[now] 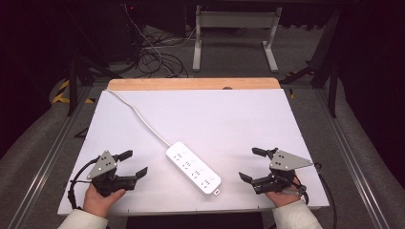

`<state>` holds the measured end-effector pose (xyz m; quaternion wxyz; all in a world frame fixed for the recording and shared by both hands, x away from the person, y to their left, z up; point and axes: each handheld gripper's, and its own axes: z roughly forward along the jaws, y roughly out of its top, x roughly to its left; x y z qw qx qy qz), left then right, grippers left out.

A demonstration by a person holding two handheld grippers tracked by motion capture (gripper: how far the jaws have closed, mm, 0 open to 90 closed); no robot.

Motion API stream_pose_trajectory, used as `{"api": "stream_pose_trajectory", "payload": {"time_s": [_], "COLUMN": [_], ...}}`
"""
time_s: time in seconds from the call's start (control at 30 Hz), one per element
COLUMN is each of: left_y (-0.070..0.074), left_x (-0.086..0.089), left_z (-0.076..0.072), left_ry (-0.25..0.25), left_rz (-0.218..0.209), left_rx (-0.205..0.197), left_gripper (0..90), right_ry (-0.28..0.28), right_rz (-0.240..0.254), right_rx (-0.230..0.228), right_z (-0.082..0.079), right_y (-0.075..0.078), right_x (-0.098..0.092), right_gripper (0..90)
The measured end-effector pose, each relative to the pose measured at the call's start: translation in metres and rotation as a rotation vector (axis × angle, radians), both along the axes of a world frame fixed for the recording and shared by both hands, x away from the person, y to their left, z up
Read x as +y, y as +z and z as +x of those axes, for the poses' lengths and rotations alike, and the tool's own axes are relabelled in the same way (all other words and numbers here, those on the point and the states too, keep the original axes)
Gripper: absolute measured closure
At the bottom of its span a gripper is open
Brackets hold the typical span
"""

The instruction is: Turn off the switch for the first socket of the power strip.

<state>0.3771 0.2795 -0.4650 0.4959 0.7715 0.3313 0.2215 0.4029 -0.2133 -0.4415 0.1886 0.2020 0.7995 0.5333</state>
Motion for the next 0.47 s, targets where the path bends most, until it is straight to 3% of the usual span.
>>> {"api": "stream_pose_trajectory", "payload": {"time_s": [0.3,0.47], "left_y": [0.0041,0.0053], "left_x": [-0.0014,0.0001], "left_z": [-0.0042,-0.0044], "left_ry": [0.017,0.013], "left_rz": [0.031,0.02], "left_rx": [-0.056,-0.058], "left_gripper": [18.4,18.3], "right_ry": [0.005,0.0], "right_rz": [0.004,0.005], "right_rx": [0.008,0.006], "right_z": [0.0007,0.0014], "right_y": [-0.0005,-0.0007], "right_x": [-0.0008,-0.0012], "right_gripper": [9.2,9.1]}}
